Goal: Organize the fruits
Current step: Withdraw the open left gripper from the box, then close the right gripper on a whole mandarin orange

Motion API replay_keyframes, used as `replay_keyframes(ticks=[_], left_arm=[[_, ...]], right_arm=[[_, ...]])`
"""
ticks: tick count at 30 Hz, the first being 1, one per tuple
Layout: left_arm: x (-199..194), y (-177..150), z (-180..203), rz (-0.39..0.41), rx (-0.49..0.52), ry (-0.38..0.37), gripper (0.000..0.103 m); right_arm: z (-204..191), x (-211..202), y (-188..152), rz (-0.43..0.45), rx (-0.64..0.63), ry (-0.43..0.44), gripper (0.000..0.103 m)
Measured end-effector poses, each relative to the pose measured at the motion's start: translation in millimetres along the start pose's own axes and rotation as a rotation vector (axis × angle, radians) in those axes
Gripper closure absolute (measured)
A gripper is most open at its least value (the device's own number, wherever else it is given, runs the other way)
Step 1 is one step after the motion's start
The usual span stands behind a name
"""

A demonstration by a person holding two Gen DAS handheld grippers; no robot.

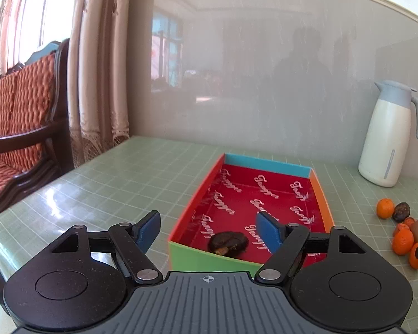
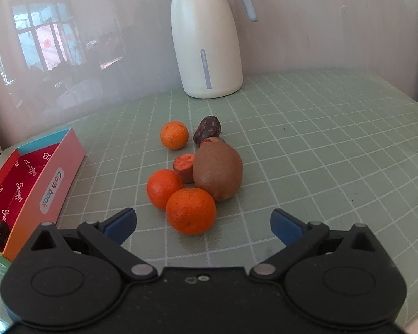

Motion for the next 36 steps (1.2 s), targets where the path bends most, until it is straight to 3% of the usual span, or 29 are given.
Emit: replay_keyframes(ticks=[10, 13, 18, 22, 24, 25, 36], left_arm=[[-11.0, 3.8, -15.2, 0.022, -0.026, 0.016, 0.019], [-10.5, 3.5, -21.6, 0.019, -0.049, 0.018, 0.018], [-8.6, 2.6, -31.1, 0.015, -0.078, 0.031, 0.018], [-6.7, 1.7, -37.9, 0.006, -0.107, 0.038, 0.018], [-5.2, 1.3, -40.8, 0.000, -0.117, 0.042, 0.018], [-4.5, 0.9, -41.7, -0.002, -0.120, 0.045, 0.017], [-4.9, -1.0, -45.3, -0.001, -0.131, 0.074, 0.017]], right_arm=[[-2.5, 9.5, -4.6, 0.006, -0.022, -0.019, 0.001], [-4.3, 13.9, -4.9, 0.004, -0.022, -0.015, 0.006], [-7.3, 20.2, -5.6, -0.006, -0.015, 0.004, 0.029], [-10.4, 21.1, -5.5, -0.004, -0.012, 0.018, 0.039], [-11.2, 20.4, -5.3, -0.001, -0.007, 0.034, 0.057], [-11.4, 20.2, -5.4, 0.000, -0.004, 0.034, 0.060], [-18.0, 7.5, -6.1, 0.039, -0.039, 0.071, 0.061]])
Point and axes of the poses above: each gripper's, at about its wrist camera, not at the fingertips, and x roughly the way its jaws point, z to its right, y to its top, the point moved 1 cm from there along x, roughly the way its jaws point, and after that the axes turned 9 degrees about -y, right-handed, at the moved point
